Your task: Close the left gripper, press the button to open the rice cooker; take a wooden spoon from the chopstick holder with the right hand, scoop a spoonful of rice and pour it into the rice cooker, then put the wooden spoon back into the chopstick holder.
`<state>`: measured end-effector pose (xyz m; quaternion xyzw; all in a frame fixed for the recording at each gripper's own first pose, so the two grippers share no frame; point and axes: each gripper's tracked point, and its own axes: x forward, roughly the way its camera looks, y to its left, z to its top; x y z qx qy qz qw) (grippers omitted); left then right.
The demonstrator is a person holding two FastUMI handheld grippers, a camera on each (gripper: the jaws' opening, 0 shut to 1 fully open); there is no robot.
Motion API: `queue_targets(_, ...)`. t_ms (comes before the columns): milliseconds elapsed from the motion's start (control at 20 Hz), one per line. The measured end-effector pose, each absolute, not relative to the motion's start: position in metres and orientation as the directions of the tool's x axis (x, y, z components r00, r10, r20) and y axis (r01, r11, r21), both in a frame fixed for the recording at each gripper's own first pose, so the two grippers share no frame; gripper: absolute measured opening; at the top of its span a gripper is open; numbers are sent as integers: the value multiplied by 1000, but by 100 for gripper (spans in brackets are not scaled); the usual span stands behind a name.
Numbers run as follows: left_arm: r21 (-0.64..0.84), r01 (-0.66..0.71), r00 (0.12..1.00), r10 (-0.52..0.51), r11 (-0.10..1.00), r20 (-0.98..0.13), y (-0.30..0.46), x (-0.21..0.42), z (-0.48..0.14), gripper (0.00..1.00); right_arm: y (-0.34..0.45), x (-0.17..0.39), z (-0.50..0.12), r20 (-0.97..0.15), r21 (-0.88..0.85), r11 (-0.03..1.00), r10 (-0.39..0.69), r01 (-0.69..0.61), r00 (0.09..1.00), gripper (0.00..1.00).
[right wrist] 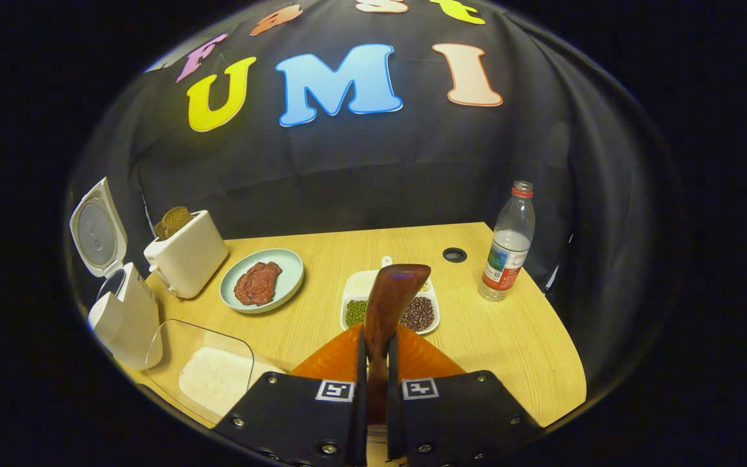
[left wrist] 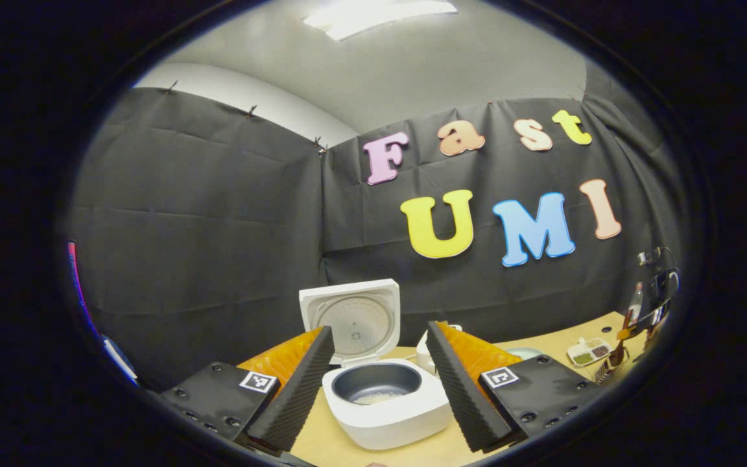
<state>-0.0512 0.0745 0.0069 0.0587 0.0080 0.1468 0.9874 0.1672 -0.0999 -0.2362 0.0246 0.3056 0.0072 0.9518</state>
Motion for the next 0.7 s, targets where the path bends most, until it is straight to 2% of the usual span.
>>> queue_targets(300, 75, -227, 974, 227, 971, 9, 74, -33, 4, 100, -92, 151, -185, -517, 11, 1000, 22, -19, 856, 12)
queue_targets(550, 47, -207, 978, 207, 977, 2, 90, -29, -3, 100, -56, 142, -146, -465, 23, 998, 64, -60, 883, 13)
queue_targets(600, 41, -205, 979, 205, 978, 0, 93, -28, -4, 94, -48, 140, -142, -459, 23, 997, 75, -72, 885, 13)
queue_targets(650, 39, -206, 979, 206, 978, -2, 99, -28, -4, 94, -40, 139, -139, -453, 15, 997, 80, -82, 888, 13)
queue_targets(700, 38, -205, 979, 205, 978, -3, 104, -29, -4, 100, -32, 139, -136, -448, 6, 996, 86, -94, 890, 12)
